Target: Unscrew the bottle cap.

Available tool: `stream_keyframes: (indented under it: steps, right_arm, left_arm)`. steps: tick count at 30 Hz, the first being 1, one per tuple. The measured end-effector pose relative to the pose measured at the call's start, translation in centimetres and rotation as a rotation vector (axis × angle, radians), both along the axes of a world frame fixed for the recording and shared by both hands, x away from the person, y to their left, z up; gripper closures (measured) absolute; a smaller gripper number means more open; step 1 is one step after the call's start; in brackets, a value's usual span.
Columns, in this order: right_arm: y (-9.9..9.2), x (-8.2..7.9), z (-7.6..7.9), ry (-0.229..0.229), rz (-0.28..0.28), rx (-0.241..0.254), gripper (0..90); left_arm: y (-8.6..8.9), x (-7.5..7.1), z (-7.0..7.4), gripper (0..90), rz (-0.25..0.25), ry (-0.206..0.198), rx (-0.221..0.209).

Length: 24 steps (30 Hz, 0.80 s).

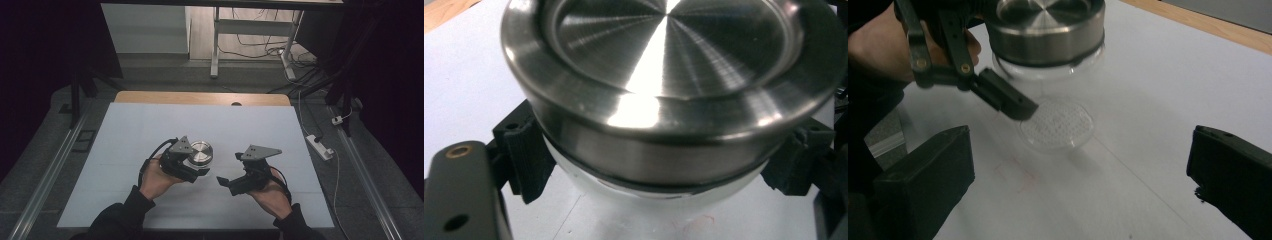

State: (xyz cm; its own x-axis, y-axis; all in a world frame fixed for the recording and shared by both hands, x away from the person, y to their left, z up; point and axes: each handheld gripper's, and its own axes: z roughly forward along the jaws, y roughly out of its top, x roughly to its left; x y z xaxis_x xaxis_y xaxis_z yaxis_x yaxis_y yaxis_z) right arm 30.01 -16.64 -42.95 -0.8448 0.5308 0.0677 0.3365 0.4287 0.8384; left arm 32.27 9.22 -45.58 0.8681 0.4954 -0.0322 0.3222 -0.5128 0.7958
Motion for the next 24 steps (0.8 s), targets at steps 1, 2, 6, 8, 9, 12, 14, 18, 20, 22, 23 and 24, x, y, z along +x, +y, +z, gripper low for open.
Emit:
stream_keyframes:
  steps: [1, 2, 6, 8, 9, 12, 14, 18, 20, 22, 23, 24]
  right_arm:
    - [0.2, 0.1, 0.1, 0.0, 0.0, -0.001, 0.0]
    - [0.5, 0.3, 0.2, -0.001, 0.001, 0.001, 0.0]
    - [1.4, 0.8, 0.6, 0.003, 0.011, 0.006, 0.0]
    - [1.8, 1.0, 0.8, 0.004, 0.012, 0.002, 0.0]
    - [2.0, 1.1, 0.9, 0.002, 0.014, 0.005, 0.0]
    - [2.7, 1.4, 1.1, -0.005, 0.018, 0.007, 0.0]
    - [3.3, 1.6, 1.5, -0.01, 0.022, 0.009, 0.0]
    - [4.2, 2.0, 1.7, -0.016, 0.018, 0.008, 0.0]
    - [4.4, 2.1, 1.7, -0.015, 0.018, 0.01, 0.0]
    - [5.1, 2.2, 1.7, -0.015, 0.009, 0.009, 0.0]
    - [5.3, 2.3, 1.7, -0.015, 0.007, 0.007, 0.0]
    - [5.5, 2.4, 1.7, -0.015, 0.006, 0.006, 0.0]
  left_arm:
    - [0.0, 0.0, 0.0, 15.5, -0.003, 0.0, 0.002]
    - [0.0, 0.0, 0.0, 15.5, -0.003, -0.001, 0.004]
    - [0.0, 0.0, 0.0, 15.5, -0.004, -0.005, 0.008]
    - [0.0, -0.1, 0.0, 15.5, -0.002, -0.006, 0.006]
    - [0.0, -0.1, 0.0, 15.5, -0.002, -0.007, 0.005]
    - [0.0, -0.1, -0.1, 15.5, -0.004, -0.003, -0.001]
    - [-0.1, -0.1, -0.1, 15.5, -0.003, -0.005, 0.003]
    - [-0.1, -0.1, -0.1, 15.5, 0.0, -0.005, 0.003]
    - [-0.2, -0.1, -0.1, 15.5, 0.002, -0.004, 0.006]
    - [-0.3, -0.1, -0.2, 15.5, 0.006, -0.005, 0.012]
    - [-0.3, -0.1, -0.2, 15.5, 0.007, -0.005, 0.016]
    - [-0.4, -0.2, -0.2, 15.5, 0.014, -0.004, 0.012]
